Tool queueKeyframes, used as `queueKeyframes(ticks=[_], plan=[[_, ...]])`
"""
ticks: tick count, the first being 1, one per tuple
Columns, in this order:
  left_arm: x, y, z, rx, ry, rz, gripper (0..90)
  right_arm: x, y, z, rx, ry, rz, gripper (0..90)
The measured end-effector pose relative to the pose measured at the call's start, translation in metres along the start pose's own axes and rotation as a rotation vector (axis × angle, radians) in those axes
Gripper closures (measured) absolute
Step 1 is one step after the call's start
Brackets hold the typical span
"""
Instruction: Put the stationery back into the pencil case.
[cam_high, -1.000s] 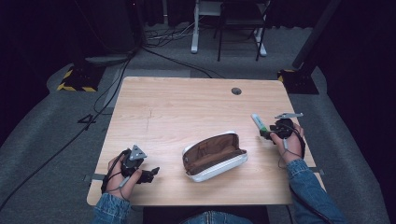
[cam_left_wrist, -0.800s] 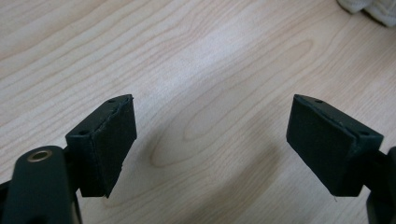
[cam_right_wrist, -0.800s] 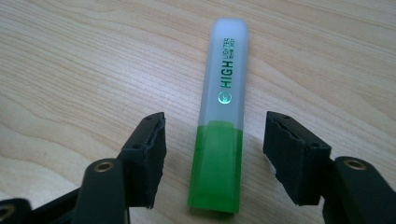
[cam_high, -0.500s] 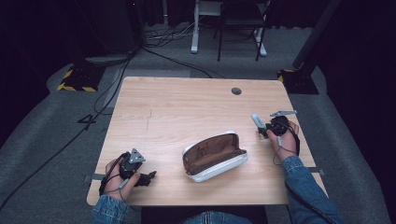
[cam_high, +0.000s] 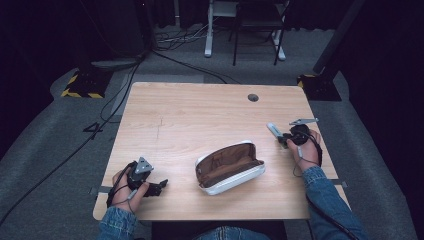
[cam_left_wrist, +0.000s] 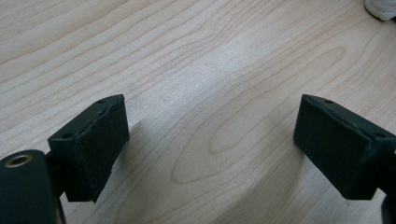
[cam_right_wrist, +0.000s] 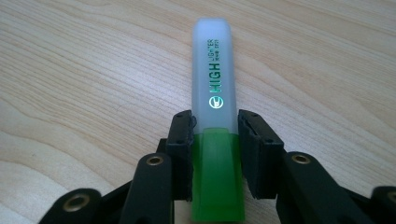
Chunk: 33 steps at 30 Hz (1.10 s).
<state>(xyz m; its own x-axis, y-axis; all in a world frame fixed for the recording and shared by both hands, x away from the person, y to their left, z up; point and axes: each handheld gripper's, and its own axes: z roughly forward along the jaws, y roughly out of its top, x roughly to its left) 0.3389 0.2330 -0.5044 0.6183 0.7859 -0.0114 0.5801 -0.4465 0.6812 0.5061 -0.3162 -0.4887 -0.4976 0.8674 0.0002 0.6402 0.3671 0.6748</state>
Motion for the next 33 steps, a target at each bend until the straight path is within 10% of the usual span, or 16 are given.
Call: queueKeyframes(ticks=[33], plan=[[0.001, 0.002, 0.003, 0.017, 0.010, -0.025, 3.8, 0.020, 0.023, -0.058, -0.096, 0.051, -0.091, 67.2]])
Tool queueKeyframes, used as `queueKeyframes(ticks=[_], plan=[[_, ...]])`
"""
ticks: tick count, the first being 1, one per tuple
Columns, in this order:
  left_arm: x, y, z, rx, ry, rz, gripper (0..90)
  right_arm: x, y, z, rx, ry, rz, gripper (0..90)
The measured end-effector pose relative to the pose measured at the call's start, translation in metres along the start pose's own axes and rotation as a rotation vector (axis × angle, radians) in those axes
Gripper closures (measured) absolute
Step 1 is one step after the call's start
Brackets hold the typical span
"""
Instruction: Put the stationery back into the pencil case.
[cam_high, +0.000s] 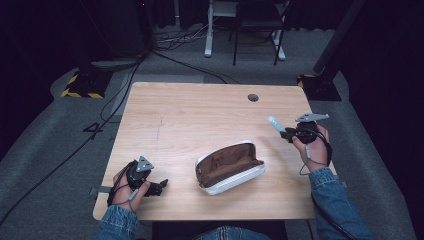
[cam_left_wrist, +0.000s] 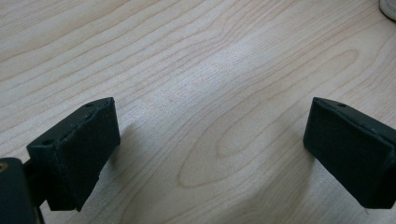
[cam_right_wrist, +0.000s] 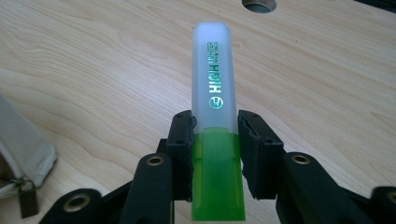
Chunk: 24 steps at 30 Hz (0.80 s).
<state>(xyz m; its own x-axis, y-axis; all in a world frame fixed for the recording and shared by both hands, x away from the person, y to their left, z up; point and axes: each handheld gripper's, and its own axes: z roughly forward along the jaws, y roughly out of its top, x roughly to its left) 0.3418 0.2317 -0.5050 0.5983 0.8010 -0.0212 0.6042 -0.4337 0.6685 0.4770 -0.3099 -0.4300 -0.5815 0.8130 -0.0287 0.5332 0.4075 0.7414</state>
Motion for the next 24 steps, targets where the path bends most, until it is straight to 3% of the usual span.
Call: queueKeyframes(ticks=[15, 24], plan=[[0.000, 0.000, 0.000, 0.000, 0.000, 0.000, 3.8, 0.024, 0.020, -0.024, -0.033, 0.062, -0.060, 67.2], [0.000, 0.001, 0.001, 0.003, 0.004, 0.001, 2.9, 0.050, 0.033, -0.037, -0.045, 0.133, -0.133, 67.2]])
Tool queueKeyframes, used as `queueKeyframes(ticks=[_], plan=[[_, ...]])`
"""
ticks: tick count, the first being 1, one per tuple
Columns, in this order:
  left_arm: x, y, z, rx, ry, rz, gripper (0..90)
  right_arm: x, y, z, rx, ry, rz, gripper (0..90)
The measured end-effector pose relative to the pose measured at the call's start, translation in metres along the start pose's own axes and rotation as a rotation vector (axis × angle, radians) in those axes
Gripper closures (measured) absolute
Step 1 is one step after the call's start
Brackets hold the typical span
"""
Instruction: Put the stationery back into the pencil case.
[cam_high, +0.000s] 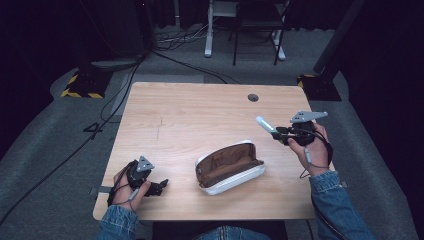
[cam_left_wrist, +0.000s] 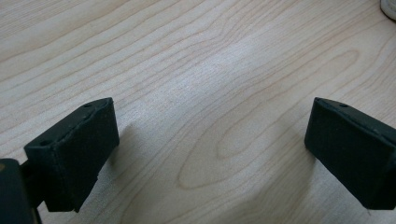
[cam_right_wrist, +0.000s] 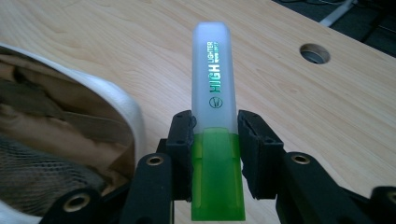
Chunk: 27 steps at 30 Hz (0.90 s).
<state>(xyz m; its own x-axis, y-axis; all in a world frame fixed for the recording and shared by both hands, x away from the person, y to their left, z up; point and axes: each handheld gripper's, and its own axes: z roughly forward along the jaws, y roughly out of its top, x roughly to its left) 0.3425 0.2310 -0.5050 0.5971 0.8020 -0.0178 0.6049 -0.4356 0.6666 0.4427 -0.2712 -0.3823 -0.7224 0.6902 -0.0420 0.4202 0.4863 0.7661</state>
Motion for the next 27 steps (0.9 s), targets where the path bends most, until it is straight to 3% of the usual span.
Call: queueKeyframes(ticks=[14, 27], plan=[[0.000, 0.001, 0.002, 0.002, -0.004, 0.006, 0.8, 0.046, 0.021, -0.006, 0.004, 0.124, -0.150, 67.2], [0.000, 0.001, 0.002, 0.001, -0.004, 0.001, 0.7, 0.083, 0.032, 0.003, 0.048, 0.241, -0.274, 67.2]])
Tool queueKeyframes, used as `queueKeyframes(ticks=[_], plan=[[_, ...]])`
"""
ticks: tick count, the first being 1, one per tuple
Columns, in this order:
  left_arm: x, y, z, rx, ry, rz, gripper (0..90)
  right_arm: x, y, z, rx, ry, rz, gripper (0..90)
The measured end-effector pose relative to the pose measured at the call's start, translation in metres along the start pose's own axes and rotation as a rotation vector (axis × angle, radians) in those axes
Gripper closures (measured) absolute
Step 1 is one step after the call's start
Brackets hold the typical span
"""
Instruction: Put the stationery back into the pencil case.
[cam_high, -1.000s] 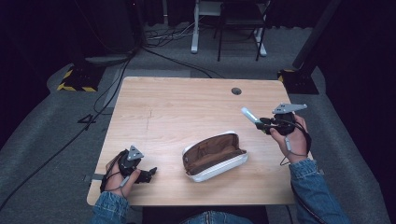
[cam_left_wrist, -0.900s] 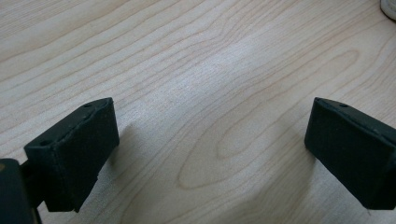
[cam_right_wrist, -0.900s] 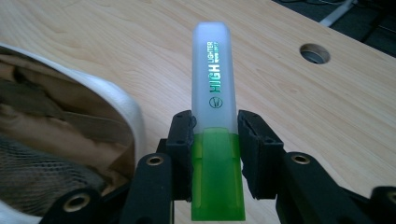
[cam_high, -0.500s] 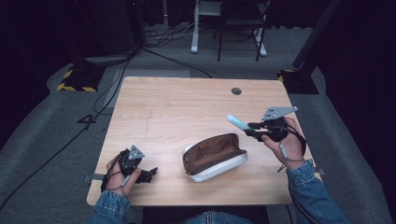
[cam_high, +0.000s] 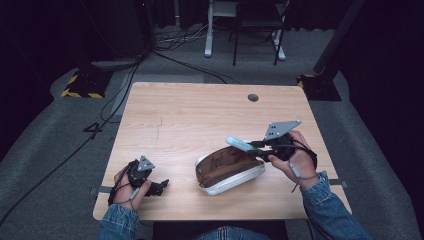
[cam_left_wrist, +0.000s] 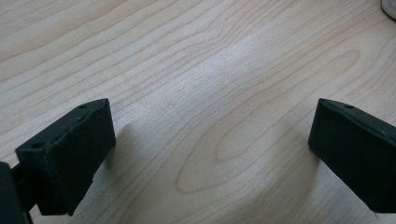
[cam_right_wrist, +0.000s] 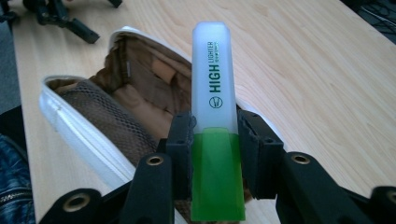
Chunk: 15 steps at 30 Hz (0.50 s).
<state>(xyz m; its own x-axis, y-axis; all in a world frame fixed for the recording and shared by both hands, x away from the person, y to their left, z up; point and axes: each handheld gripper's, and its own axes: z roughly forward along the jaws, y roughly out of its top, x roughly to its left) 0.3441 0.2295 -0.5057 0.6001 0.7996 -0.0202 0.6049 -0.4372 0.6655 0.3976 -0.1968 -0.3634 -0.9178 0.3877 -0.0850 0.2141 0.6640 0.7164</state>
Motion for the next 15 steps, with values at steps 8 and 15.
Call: queueKeyframes(ticks=[8, 15], plan=[[0.000, 0.000, 0.000, 0.000, 0.001, 0.005, 0.8, 0.013, 0.007, 0.010, 0.028, 0.050, -0.055, 67.2], [0.000, 0.000, 0.000, 0.000, 0.001, 0.005, 0.8, 0.021, 0.010, 0.017, 0.048, 0.087, -0.089, 67.2]])
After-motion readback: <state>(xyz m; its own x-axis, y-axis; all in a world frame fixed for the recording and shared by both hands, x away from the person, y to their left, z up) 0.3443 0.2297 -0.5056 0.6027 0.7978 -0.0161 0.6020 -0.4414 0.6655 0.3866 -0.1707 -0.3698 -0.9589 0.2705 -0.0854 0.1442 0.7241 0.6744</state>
